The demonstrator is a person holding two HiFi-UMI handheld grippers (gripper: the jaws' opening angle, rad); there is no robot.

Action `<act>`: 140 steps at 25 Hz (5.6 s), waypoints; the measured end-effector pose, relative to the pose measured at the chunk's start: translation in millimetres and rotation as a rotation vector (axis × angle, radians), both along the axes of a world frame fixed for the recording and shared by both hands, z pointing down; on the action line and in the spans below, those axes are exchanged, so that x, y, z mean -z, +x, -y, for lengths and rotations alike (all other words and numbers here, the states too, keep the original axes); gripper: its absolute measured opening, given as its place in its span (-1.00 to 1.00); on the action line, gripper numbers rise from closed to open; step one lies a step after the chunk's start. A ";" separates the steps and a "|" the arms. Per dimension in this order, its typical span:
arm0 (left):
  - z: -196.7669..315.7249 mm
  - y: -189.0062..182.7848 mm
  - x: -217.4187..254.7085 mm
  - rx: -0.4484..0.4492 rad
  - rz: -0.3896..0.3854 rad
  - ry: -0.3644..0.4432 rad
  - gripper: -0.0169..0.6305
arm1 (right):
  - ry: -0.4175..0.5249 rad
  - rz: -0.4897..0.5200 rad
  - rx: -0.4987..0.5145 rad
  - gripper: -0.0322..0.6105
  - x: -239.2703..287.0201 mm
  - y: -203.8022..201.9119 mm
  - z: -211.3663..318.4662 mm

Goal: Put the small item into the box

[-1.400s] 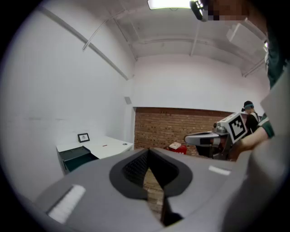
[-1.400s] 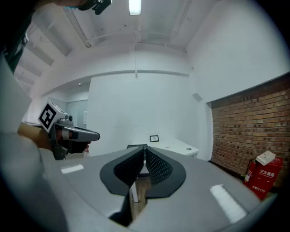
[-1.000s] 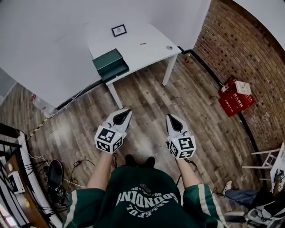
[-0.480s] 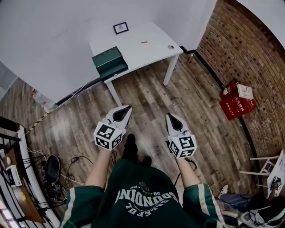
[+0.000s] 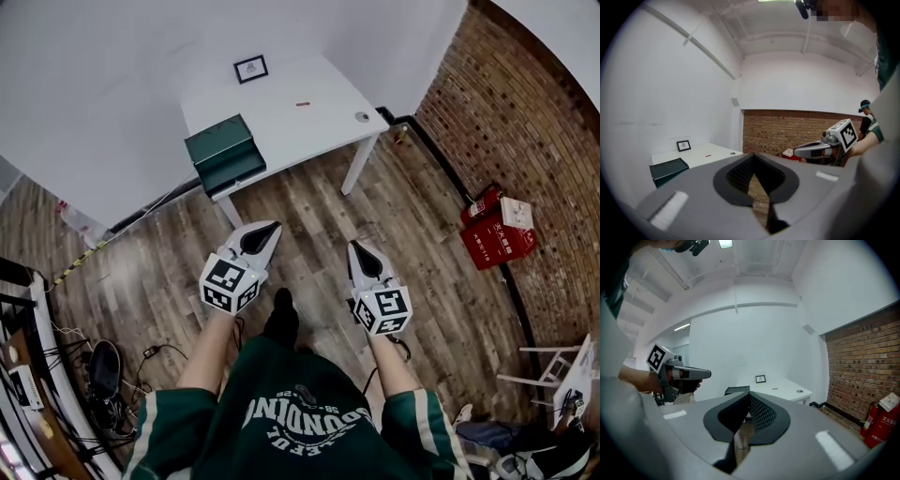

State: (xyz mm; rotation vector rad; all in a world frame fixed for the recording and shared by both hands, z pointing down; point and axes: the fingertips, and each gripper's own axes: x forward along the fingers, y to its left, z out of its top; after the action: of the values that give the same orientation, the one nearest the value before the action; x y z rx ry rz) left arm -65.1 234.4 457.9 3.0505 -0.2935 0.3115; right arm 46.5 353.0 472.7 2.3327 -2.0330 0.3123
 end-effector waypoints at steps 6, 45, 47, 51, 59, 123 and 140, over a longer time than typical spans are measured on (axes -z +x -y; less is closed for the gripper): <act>69.3 44.3 -1.8 -0.018 0.011 -0.005 -0.78 | -0.012 0.007 0.003 -0.89 2.6 41.2 78.4; 416.2 198.5 -22.5 0.470 0.054 -0.088 -0.78 | -0.102 0.002 0.545 -0.89 -25.9 239.0 518.3; 424.9 206.6 -24.4 0.494 0.066 -0.092 -0.79 | -0.104 0.004 0.581 -0.89 -30.8 247.7 534.0; 433.0 222.7 -32.6 0.519 0.086 -0.105 -0.78 | -0.142 0.002 0.620 -0.89 -47.9 265.1 547.8; 444.9 230.4 -47.0 0.554 0.112 -0.149 -0.79 | -0.228 -0.055 0.664 -0.89 -90.1 277.3 555.9; 460.2 110.0 -59.9 0.698 0.079 -0.193 -0.79 | -0.637 -0.378 0.931 -0.67 -161.5 209.1 610.3; 398.9 -47.0 -78.0 1.012 0.075 -0.237 -0.78 | -0.587 -0.447 1.272 -0.67 -162.5 23.2 589.1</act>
State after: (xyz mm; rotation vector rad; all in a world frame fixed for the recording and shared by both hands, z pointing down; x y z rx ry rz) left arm -112.1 -164.4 536.0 2.2700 -1.5532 0.3357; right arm 69.7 -236.1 635.1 0.4876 -2.2467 0.2212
